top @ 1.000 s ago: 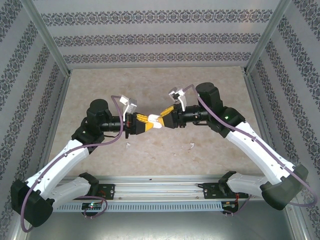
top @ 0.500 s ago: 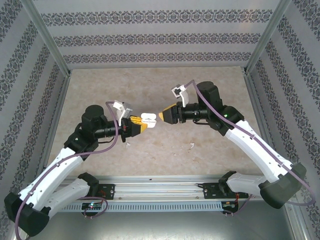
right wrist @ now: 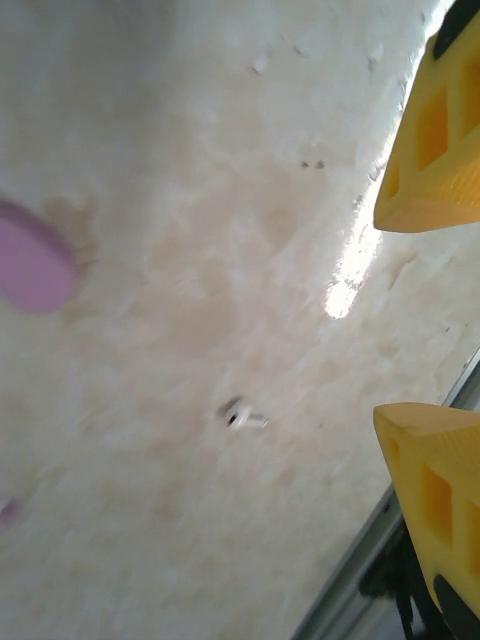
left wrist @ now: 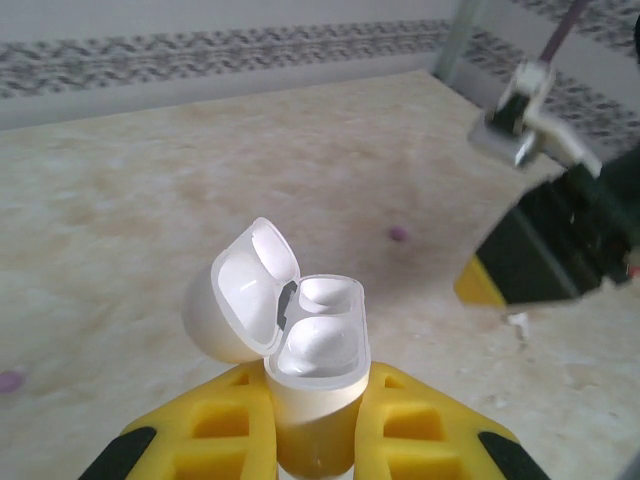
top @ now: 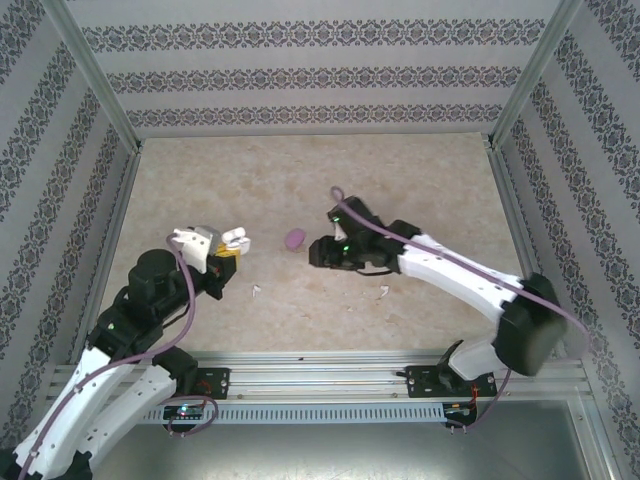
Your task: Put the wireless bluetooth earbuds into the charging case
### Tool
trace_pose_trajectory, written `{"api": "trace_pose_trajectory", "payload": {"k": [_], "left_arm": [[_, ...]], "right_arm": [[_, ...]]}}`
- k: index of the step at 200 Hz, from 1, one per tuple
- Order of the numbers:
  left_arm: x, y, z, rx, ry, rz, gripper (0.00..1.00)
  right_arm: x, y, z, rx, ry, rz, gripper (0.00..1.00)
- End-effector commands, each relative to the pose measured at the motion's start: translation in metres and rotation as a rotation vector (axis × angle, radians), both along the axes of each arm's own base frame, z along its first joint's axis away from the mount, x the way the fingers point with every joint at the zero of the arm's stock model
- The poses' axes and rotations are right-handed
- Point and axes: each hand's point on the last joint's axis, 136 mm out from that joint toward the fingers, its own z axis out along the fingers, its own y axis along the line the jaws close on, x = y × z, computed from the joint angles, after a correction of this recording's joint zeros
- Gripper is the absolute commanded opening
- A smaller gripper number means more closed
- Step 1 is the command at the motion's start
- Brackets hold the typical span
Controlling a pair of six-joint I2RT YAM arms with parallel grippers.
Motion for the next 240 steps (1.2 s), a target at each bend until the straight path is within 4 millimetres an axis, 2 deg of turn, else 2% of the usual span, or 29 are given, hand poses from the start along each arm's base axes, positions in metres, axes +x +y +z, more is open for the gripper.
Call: {"api": "trace_pose_trajectory", "payload": {"k": [1, 40, 62, 80, 102, 165, 201, 240], "left_arm": [[-0.007, 0.031, -0.012, 0.109, 0.016, 0.116, 0.0], [-0.015, 0.04, -0.017, 0.128, 0.024, 0.138, 0.0], [-0.019, 0.041, -0.02, 0.111, 0.028, 0.14, 0.0], [-0.023, 0.04, -0.024, 0.086, 0.034, 0.136, 0.0], [-0.025, 0.04, -0.028, 0.063, 0.039, 0.139, 0.0], [-0.025, 0.035, -0.036, 0.051, 0.05, 0.115, 0.0], [-0.025, 0.034, -0.036, 0.057, 0.043, 0.108, 0.0], [-0.024, 0.032, -0.044, 0.053, 0.06, 0.103, 0.0]], "right_arm": [[0.0, 0.03, -0.018, -0.033, 0.067, -0.08, 0.48], [-0.012, 0.102, -0.046, -0.102, 0.134, 0.026, 0.5], [-0.015, 0.126, -0.062, -0.119, 0.147, 0.039, 0.48], [-0.016, 0.138, -0.076, -0.125, 0.173, 0.035, 0.45], [-0.016, 0.145, -0.089, -0.138, 0.195, 0.028, 0.43], [-0.017, 0.153, -0.113, -0.183, 0.215, 0.013, 0.44], [-0.018, 0.158, -0.119, -0.198, 0.234, 0.025, 0.44], [-0.015, 0.155, -0.126, -0.253, 0.23, 0.039, 0.43]]}}
